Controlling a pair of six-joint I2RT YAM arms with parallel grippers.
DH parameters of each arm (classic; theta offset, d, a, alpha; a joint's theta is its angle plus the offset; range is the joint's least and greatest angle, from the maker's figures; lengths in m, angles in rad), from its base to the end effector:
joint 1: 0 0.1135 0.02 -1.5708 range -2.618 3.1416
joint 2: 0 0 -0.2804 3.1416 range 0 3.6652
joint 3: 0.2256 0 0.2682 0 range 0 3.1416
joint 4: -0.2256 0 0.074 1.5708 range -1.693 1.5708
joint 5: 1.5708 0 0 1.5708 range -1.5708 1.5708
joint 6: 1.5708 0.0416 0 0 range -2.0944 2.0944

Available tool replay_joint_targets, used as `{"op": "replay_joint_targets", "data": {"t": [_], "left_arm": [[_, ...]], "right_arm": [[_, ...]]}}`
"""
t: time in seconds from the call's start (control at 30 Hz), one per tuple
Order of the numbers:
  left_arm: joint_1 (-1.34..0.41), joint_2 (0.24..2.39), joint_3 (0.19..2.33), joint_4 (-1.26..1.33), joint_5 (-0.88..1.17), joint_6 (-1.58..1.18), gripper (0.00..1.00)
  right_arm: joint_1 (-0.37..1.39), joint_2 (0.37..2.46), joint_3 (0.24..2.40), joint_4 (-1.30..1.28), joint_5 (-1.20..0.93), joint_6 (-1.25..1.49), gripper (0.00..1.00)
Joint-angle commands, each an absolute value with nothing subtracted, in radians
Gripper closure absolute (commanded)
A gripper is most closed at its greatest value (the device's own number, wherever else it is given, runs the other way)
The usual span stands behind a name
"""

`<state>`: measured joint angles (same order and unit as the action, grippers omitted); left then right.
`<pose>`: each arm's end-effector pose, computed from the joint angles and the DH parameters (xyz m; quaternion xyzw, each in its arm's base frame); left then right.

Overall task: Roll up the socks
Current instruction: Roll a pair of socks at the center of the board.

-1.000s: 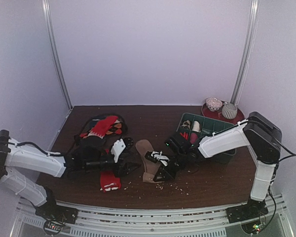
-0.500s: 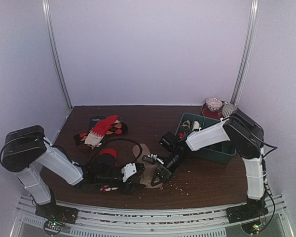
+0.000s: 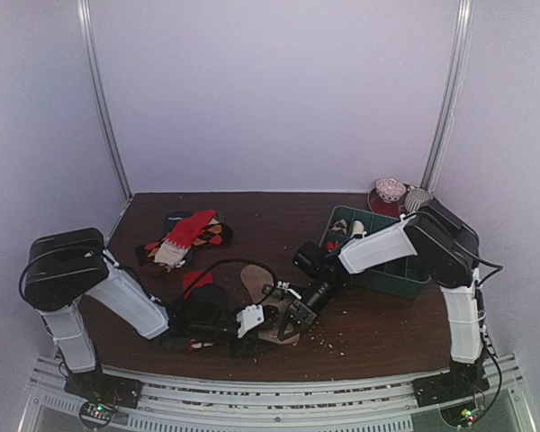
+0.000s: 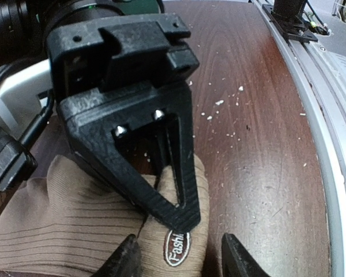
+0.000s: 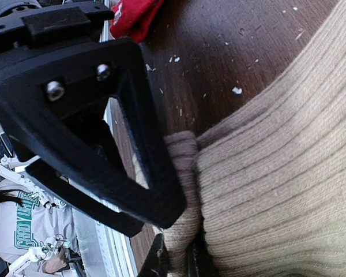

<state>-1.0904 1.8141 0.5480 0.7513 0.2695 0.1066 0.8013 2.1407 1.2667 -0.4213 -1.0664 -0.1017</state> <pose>0.1392 -0.2911 0.0981 0.5382 0.6691 -0.3381 0.3852 0.2596 0.3203 0.0971 0.4350 -0.7371 -0.5135 0.0615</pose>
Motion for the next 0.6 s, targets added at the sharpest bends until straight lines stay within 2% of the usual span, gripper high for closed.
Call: {"op": "replay_joint_targets", "data": {"t": [0.0, 0.1, 0.23, 0.3, 0.43, 0.57], "left_arm": [[-1.094, 1.857, 0.569, 0.733, 0.259, 0.09, 0.54], [-1.094, 1.874, 0.573, 0.712, 0.25, 0.08, 0.6], [-1.094, 1.872, 0.569, 0.713, 0.258, 0.062, 0.88], [-1.094, 1.871, 0.564, 0.711, 0.264, 0.052, 1.0], [-1.092, 1.88, 0.543, 0.703, 0.253, 0.003, 1.0], [-1.077, 1.903, 0.529, 0.672, 0.262, -0.125, 1.0]], "right_arm": [[0.799, 2.199, 1.22, -0.548, -0.928, -0.113, 0.95], [0.8, 2.2, 1.218, -0.549, -0.926, -0.113, 0.94], [0.8, 2.195, 1.218, -0.541, -0.925, -0.109, 0.91], [0.799, 2.183, 1.219, -0.534, -0.926, -0.107, 0.85], [0.8, 2.106, 1.2, -0.466, -0.924, -0.084, 0.81], [0.8, 1.892, 1.094, -0.24, -0.842, 0.008, 0.74]]}}
